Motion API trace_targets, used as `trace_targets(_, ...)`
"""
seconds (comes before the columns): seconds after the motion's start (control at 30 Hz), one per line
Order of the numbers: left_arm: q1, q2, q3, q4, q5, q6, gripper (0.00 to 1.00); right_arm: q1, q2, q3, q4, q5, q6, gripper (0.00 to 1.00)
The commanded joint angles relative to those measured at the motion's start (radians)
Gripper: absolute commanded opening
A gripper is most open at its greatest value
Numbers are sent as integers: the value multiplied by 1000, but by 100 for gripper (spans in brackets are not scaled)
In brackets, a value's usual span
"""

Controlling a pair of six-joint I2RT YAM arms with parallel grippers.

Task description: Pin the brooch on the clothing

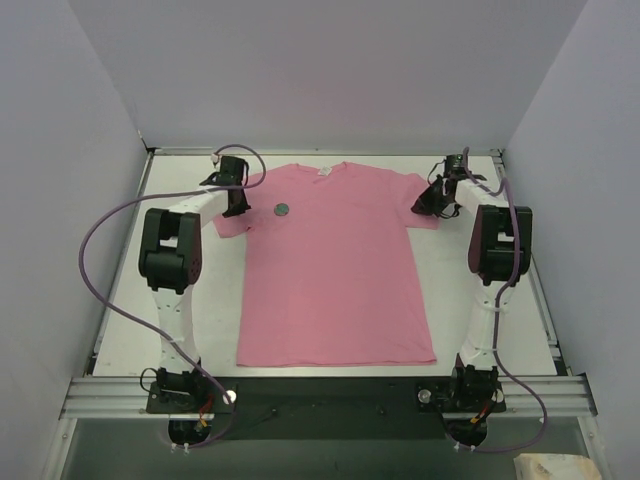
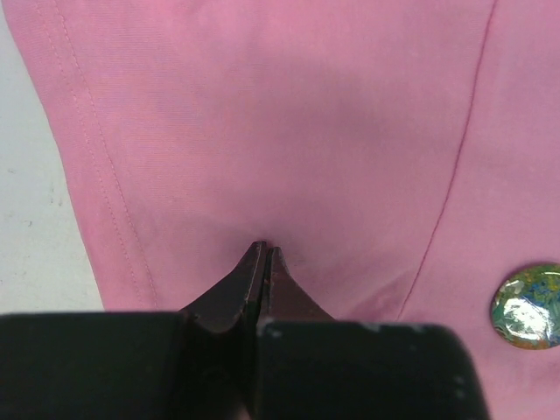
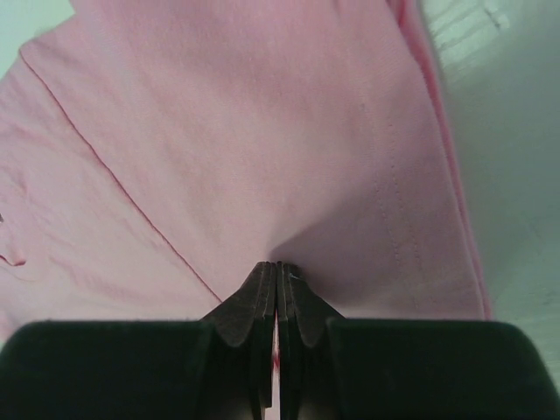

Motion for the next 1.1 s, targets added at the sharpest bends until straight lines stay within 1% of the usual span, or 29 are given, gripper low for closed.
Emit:
trace_targets(0.0,10,32,93,-101,-30,-10,0,-25,10,12,-55,48,36,0)
trace_targets(0.1,21,46,117,-147,-43,-28,0,-36,2,-9,-55,52,42,0)
trace_targets(0.4,40,60,134,-168,-44,-34,0,-63,-33,-75,-55,63,54,0)
trace_targets(0.53,41,96,198,-199,-50,-31,0,-77,-38,-97,-54,60,62,0)
trace_targets(0.77,53,176,327,-302,-50,-28,0,-94,-44,-122,-52,49,67,0)
trace_targets(1.07,53,145,289,-261,-40,-25,0,-96,-58,-106,-32,26,57,0)
